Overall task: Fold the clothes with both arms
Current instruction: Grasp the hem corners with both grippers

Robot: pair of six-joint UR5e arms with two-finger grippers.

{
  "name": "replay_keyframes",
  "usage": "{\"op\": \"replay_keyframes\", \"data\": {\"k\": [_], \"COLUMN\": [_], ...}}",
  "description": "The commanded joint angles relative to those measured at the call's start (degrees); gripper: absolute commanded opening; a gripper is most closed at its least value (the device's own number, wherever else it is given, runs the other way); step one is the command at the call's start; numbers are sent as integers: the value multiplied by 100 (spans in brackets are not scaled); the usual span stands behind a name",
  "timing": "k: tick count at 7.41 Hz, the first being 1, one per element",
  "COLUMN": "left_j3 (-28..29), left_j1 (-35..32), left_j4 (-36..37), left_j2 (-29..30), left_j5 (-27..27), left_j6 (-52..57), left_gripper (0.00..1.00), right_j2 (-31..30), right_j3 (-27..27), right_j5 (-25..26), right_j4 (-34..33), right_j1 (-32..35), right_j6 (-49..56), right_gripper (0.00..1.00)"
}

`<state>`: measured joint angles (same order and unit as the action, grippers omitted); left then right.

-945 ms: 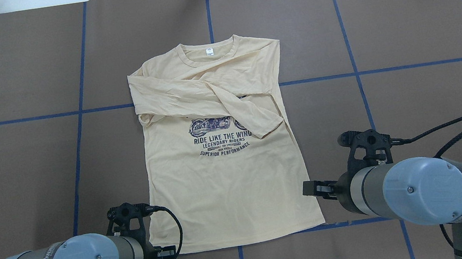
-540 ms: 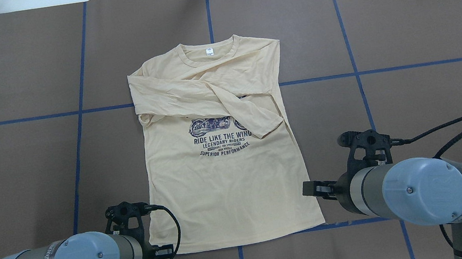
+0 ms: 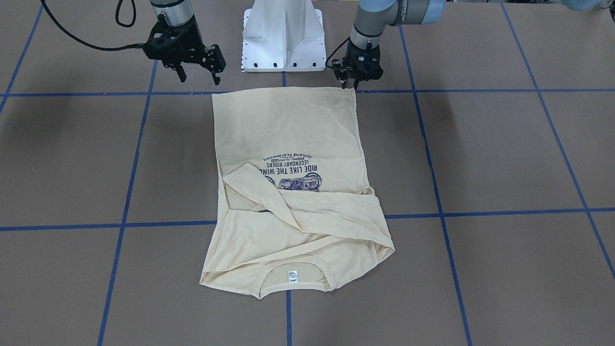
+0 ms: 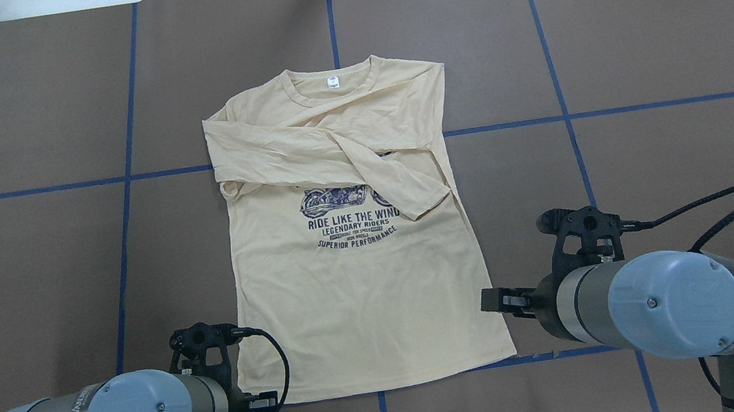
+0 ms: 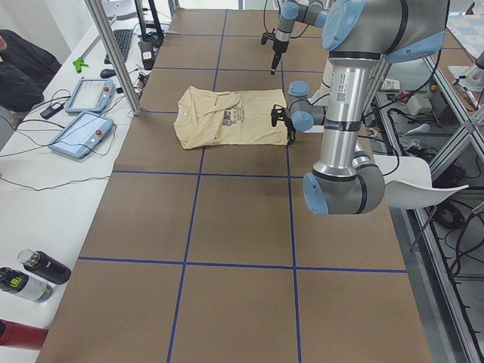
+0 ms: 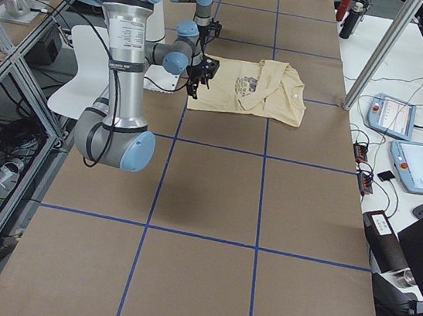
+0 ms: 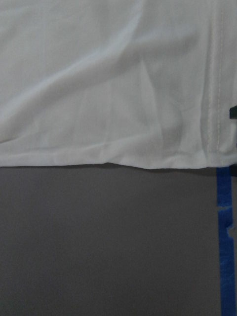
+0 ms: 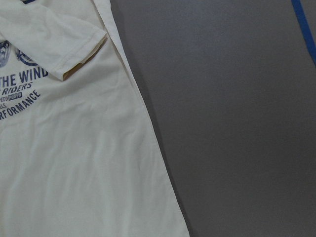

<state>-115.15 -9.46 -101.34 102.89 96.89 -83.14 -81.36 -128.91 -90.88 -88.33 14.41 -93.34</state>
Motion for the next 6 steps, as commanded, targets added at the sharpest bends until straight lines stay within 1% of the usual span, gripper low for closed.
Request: {"op": "replay_keyframes", "data": {"k": [1, 4, 6], "left_j3": [-7, 11, 19], "left_j1": [-30, -56, -83], "left_j4": [0, 0, 0], "left_j2": [-5, -14, -5], "left_j5": [5, 5, 5], "left_j6": [0, 8, 157], "left_gripper": [41, 40, 38], "right_j2": [6, 6, 6], "right_j3": [-3, 6, -2], "right_j5": [0, 0, 0], "right_j4": [0, 0, 0], "right_j1": [0, -9, -9], "right_j6": [0, 0, 0], "right_gripper": [100, 100, 100]}}
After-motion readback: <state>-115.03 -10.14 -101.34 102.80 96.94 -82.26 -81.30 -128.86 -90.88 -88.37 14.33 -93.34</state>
